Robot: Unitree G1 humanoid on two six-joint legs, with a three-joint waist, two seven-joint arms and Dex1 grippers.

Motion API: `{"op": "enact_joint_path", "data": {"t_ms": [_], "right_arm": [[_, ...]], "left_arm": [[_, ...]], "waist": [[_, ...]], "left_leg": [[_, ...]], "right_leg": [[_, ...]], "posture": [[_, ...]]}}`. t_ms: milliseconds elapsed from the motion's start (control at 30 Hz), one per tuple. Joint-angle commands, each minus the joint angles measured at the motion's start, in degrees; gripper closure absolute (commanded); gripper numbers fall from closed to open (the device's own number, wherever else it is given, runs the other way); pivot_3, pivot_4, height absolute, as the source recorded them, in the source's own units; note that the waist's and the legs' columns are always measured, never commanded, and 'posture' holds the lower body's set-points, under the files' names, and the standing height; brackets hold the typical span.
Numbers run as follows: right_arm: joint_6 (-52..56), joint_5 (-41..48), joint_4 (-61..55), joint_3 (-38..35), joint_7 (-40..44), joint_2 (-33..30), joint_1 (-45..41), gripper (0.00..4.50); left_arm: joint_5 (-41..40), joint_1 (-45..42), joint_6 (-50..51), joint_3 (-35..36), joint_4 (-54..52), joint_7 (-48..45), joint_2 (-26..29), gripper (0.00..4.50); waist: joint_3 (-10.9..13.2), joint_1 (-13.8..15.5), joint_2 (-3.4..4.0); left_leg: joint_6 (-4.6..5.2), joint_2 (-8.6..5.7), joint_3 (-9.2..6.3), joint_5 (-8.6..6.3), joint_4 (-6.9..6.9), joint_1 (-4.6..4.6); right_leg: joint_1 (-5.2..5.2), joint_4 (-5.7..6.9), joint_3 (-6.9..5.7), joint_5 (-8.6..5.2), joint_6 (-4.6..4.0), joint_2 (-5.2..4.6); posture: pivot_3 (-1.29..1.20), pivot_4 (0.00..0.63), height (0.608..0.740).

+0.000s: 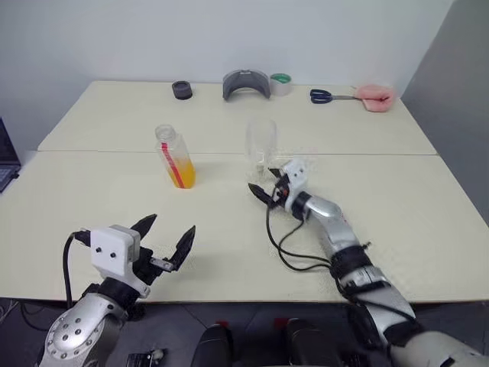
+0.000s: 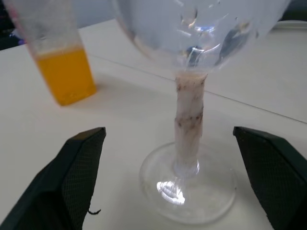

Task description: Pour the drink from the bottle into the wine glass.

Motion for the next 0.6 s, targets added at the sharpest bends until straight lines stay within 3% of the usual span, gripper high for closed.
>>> {"op": "enact_joint_path", "data": {"t_ms": [33, 133, 267, 433, 600], "right_arm": [[7.51, 4.16, -19.41, 0.34, 3.95, -4.17, 7.58, 0.04], [16.24, 11.05, -40.05, -1.20, 7.54, -10.66, 17.64, 0.04], [29.39, 23.51, -59.57, -4.23, 8.89, -18.26, 23.73, 0.04], [39.63, 36.36, -69.84, -8.66, 9.16, -25.81, 25.62, 0.04], [43.73, 43.69, -72.05, -10.58, 5.78, -27.46, 23.60, 0.04]], "left_arm": [[2.60, -3.45, -1.10, 1.36, 2.86, 4.23, -1.32, 0.00], [5.83, -9.61, -0.38, 0.50, 7.71, 11.13, -4.95, 0.00], [9.81, -15.58, -2.11, -1.59, 11.20, 13.59, -5.72, 0.00], [11.79, -21.57, -4.09, -1.48, 17.32, 12.75, -4.32, 0.00], [13.53, -26.43, -6.25, -2.85, 24.40, 11.11, -2.80, 0.00]], "waist": [[0.01, -0.44, 0.00], [0.01, 0.96, 0.06], [0.00, 0.80, -0.06], [-0.04, 0.77, -0.13], [-0.04, 0.98, -0.18]], "left_leg": [[0.00, 0.00, 0.00, 0.00, 0.00, 0.00], [0.00, 0.01, -0.04, 0.00, 0.02, 0.03], [0.00, 0.01, 0.00, 0.00, 0.03, -0.02], [0.00, 0.06, -0.03, 0.00, 0.03, 0.05], [0.00, 0.04, -0.02, 0.00, 0.03, 0.03]], "right_leg": [[0.00, 0.01, 0.01, 0.00, 0.00, 0.00], [0.03, 0.04, -0.03, -0.04, 0.06, 0.01], [0.02, -0.03, 0.04, -0.04, 0.09, 0.02], [0.05, -0.04, 0.04, -0.09, 0.16, 0.13], [0.07, -0.09, 0.04, -0.08, 0.16, 0.11]], "posture": [[0.00, 0.150, 0.740], [0.00, 0.150, 0.740], [0.00, 0.150, 0.740], [0.00, 0.150, 0.740], [0.00, 0.150, 0.740]]}}
